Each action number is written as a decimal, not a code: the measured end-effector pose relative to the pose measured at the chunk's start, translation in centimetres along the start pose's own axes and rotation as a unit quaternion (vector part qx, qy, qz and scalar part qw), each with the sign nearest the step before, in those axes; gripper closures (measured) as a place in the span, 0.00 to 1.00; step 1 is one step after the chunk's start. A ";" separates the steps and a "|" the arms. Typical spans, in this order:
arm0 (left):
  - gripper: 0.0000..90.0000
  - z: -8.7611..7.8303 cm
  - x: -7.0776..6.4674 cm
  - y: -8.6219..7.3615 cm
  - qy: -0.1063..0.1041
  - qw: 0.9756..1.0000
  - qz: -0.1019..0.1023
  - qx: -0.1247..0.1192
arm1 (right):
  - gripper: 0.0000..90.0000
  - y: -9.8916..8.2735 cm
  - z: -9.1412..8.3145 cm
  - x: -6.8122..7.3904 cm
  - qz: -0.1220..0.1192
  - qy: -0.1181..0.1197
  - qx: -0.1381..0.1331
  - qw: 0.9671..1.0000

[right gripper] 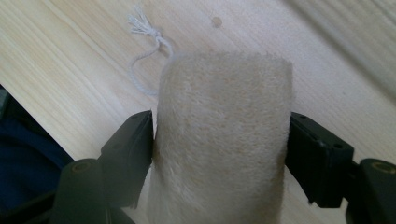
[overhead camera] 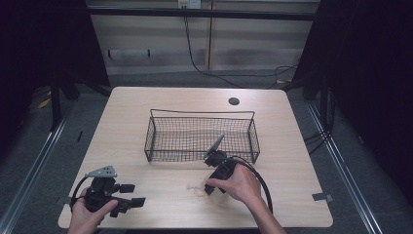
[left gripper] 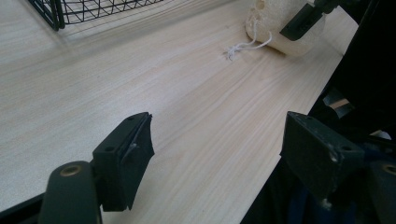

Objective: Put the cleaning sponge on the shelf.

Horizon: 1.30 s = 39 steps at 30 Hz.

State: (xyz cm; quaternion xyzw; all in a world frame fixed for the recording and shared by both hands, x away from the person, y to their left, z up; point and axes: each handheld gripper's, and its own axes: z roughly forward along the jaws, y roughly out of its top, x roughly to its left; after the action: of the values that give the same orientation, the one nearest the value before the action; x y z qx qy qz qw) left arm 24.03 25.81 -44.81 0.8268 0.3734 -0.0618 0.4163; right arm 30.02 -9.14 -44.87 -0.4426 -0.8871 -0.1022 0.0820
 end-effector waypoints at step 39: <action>0.26 0.1 0.0 0.0 -0.003 1.000 -0.001 0.004 | 0.34 -0.3 -2.7 -0.2 -0.024 0.033 0.012 0.999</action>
State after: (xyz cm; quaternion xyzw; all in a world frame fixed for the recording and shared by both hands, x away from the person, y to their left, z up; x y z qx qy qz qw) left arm 24.05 25.72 -44.89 0.8279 0.3724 -0.0658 0.4143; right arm 30.10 -10.15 -42.29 -0.4164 -0.8955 -0.1079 0.1142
